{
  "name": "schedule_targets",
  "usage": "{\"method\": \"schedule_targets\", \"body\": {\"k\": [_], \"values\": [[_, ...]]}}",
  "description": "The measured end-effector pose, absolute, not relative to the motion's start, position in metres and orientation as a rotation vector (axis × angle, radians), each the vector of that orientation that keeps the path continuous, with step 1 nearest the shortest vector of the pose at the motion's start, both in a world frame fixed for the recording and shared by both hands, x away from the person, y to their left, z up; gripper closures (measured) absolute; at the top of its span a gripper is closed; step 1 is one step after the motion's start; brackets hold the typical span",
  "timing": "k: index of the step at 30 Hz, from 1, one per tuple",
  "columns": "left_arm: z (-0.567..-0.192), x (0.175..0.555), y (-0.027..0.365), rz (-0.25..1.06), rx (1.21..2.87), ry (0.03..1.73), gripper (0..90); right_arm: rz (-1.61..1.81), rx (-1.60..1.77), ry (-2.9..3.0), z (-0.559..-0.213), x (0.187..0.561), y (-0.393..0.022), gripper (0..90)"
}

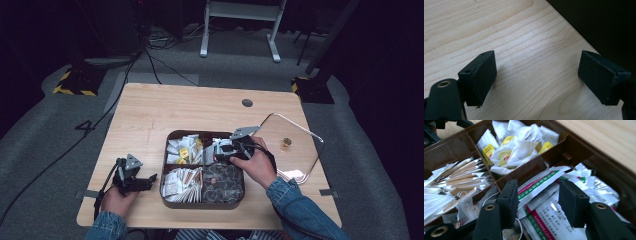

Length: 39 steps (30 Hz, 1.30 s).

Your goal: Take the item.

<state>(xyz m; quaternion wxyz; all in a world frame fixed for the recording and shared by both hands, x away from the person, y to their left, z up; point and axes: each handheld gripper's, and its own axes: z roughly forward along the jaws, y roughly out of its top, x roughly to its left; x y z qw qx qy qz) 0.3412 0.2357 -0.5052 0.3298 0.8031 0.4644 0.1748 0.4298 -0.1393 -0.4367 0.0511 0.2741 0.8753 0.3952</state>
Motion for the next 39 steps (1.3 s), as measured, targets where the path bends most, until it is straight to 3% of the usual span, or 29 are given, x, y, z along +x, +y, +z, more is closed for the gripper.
{"method": "schedule_targets", "body": {"k": [8, 29, 39], "values": [[-0.505, 0.342, 0.236, 0.456, 2.103, 1.212, 15.8, 1.204, 0.814, 2.691, -0.441, 0.425, -0.128, 52.8], [-0.505, 0.342, 0.236, 0.455, 2.103, 1.212, 15.8, 1.175, 0.823, 2.723, -0.451, 0.431, -0.119, 80.6], [-0.505, 0.342, 0.236, 0.454, 2.103, 1.211, 15.8, 1.179, 0.798, 2.691, -0.448, 0.427, -0.118, 82.4]]}}
